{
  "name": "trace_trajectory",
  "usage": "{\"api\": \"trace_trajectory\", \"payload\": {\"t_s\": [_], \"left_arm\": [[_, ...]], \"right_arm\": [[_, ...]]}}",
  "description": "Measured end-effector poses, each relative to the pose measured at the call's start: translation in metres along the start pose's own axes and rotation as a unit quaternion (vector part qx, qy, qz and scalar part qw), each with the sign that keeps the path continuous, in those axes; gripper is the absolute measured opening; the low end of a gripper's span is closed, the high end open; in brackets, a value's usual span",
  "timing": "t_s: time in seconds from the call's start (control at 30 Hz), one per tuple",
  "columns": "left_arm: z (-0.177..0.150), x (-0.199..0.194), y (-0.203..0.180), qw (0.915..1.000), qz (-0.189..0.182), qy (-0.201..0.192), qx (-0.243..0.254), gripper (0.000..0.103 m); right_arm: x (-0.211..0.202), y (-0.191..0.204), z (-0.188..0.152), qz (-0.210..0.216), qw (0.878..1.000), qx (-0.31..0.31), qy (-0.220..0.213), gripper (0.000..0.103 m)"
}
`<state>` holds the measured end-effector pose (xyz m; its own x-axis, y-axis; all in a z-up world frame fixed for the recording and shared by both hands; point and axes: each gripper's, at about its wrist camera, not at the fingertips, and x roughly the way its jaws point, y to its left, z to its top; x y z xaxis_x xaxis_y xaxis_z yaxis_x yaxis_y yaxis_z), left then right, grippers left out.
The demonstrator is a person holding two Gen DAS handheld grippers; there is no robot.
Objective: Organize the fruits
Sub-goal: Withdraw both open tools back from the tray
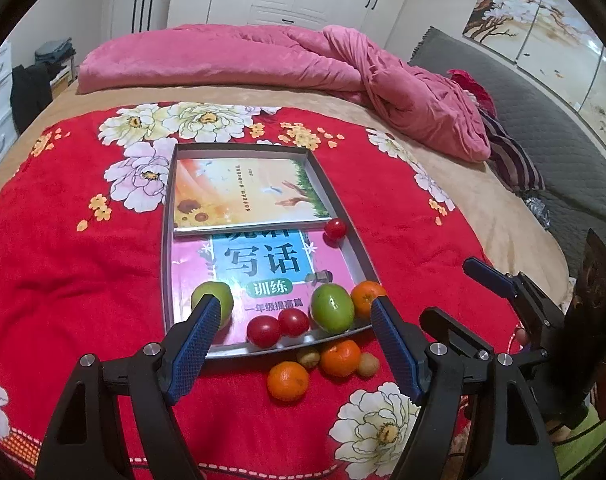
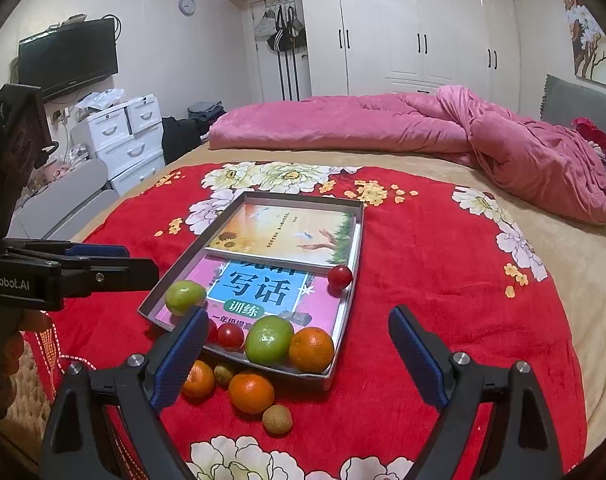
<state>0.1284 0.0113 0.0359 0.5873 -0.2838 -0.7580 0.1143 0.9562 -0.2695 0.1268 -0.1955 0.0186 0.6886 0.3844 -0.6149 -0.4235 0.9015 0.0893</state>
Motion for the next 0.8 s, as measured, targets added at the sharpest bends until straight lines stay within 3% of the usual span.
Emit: {"api": "trace_trajectory", "payload": {"t_s": [0.63,0.8], "left_arm": [[-0.016,-0.004,-0.001,0.9998,0.006,0.016,0.002,0.079],[-0.025,0.001,0.001,0.9993,0.003,0.037,0.004,0.079]], "right_arm": [[-0.001,0.019,-0.017,0.014,0.999,-0.035,0.027,0.091],[0.001,0.022,-0.021,0.018,0.998,-0.039,0.038,0.099]]}}
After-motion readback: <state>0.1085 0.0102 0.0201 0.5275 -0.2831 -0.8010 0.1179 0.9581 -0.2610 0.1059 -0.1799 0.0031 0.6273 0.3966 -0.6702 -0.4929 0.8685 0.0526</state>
